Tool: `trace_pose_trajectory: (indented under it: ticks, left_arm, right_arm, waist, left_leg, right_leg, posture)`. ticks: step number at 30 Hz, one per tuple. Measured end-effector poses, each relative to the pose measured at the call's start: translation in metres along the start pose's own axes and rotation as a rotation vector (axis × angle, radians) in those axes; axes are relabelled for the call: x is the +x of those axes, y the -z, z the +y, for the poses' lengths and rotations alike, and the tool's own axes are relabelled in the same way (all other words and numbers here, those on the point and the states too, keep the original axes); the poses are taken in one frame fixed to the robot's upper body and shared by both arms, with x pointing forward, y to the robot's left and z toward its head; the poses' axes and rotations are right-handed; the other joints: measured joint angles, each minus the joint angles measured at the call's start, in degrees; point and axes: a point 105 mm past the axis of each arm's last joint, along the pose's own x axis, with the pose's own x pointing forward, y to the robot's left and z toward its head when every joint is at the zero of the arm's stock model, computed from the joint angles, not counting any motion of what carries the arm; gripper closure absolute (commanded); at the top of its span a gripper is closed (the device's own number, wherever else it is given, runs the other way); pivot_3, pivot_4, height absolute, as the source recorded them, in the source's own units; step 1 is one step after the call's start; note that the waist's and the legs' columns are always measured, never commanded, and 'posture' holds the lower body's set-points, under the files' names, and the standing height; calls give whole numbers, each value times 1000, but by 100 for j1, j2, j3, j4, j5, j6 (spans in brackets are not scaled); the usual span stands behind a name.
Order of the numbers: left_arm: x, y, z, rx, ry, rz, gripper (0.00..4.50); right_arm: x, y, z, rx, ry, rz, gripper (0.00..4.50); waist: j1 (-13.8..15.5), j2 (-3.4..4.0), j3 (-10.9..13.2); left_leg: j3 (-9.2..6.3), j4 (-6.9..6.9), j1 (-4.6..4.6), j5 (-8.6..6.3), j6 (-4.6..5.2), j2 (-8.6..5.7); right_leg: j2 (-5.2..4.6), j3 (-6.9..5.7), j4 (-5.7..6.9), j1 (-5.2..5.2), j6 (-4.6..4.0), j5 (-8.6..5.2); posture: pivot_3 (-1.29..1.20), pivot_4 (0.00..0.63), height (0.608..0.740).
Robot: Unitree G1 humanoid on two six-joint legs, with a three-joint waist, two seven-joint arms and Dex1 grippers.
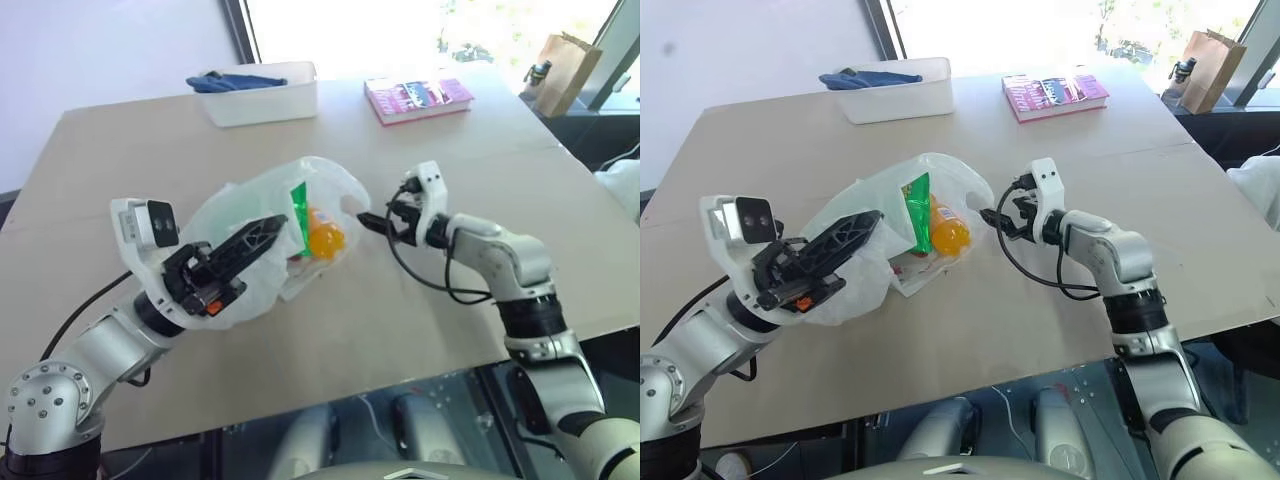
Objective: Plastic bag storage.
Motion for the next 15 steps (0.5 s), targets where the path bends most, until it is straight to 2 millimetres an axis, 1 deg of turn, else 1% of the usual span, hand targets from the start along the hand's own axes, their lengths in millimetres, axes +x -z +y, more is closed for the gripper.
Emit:
trace_pose_trajectory:
  ticks: [1,2,3,5,7,8,9,10,11,12,13,14,15]
  left_arm:
    - [0,0,0,0,-4,-1,4500]
    - [0,0,1,-1,-8,-4,4500]
    - [0,0,1,-2,-10,-6,4500]
    - [0,0,1,-2,-11,-13,4500]
    - [1,-2,1,-6,-8,-42,4500]
    - [2,-4,0,-4,7,-63,4500]
    - [6,-11,-5,7,50,-111,4500]
    - [9,-18,-8,23,80,-141,4500]
    - [14,-27,-15,52,124,-172,4500]
    - [20,-46,-26,96,201,-237,4500]
    - [23,-59,-35,132,244,-280,4500]
    - [28,-75,-41,156,277,-323,4500]
    - [34,-94,-48,167,311,-375,4500]
  right_arm:
    - [5,-1,-1,7,-12,-4,106]
    - [11,-3,-2,17,-24,-6,658]
    - [14,-3,-2,19,-30,-9,944]
    - [16,-3,-2,28,-50,-14,1883]
    - [13,-6,2,63,-107,-33,2866]
    - [9,-9,4,95,-146,-43,3274]
    - [2,-16,10,135,-213,-58,3699]
    - [-4,-23,15,169,-266,-78,4308]
    - [-13,-35,22,246,-347,-125,4416]
    - [-27,-56,31,335,-462,-200,4416]
    - [-36,-73,41,369,-547,-251,4416]
    - [-51,-96,48,395,-637,-327,4416]
    - [-62,-115,51,409,-689,-386,4416]
  waist:
    - [5,0,0]
    - [9,0,0]
    - [12,0,0]
    - [35,0,0]
    - [44,0,0]
    - [49,0,1]
    - [69,1,2]
    - [70,-2,1]
    - [76,-4,4]
    - [93,-4,6]
    - [90,-5,5]
    - [85,-5,7]
    - [92,-8,9]
  left_leg:
    - [0,0,0,0,0,-1]
    - [0,0,-1,0,0,-2]
    - [-1,0,-2,0,0,-2]
    - [-6,0,-7,0,0,-2]
    - [-11,1,-11,0,0,-4]
    - [-13,3,-13,0,1,-4]
    - [-19,8,-17,0,1,-6]
    - [-21,10,-16,0,1,-3]
    - [-28,12,-18,0,0,-2]
    - [-35,20,-23,0,-1,-3]
    - [-37,24,-21,0,-1,-1]
    - [-35,25,-19,0,-1,-2]
    - [-42,31,-25,0,-1,-5]
  right_leg:
    - [0,0,-2,1,0,0]
    - [0,0,-3,0,0,0]
    - [-1,-1,-4,0,0,0]
    - [-2,-7,-8,1,0,0]
    - [-6,-11,-11,0,0,0]
    - [-7,-13,-12,1,1,0]
    - [-8,-21,-13,1,1,1]
    - [-9,-23,-13,3,0,1]
    - [-10,-31,-11,4,0,1]
    - [-7,-40,-3,1,-2,2]
    - [-6,-42,-4,4,-4,3]
    - [-6,-40,-2,5,-4,4]
    - [-1,-49,3,4,-4,3]
  posture:
    - [0,150,740]
    - [0,150,740]
    - [0,150,740]
    - [0,150,740]
    - [0,150,740]
    - [0,150,740]
    - [0,150,740]
    - [0,150,740]
    - [0,150,740]
    - [0,150,740]
    - [0,150,740]
    - [0,150,740]
    - [0,150,740]
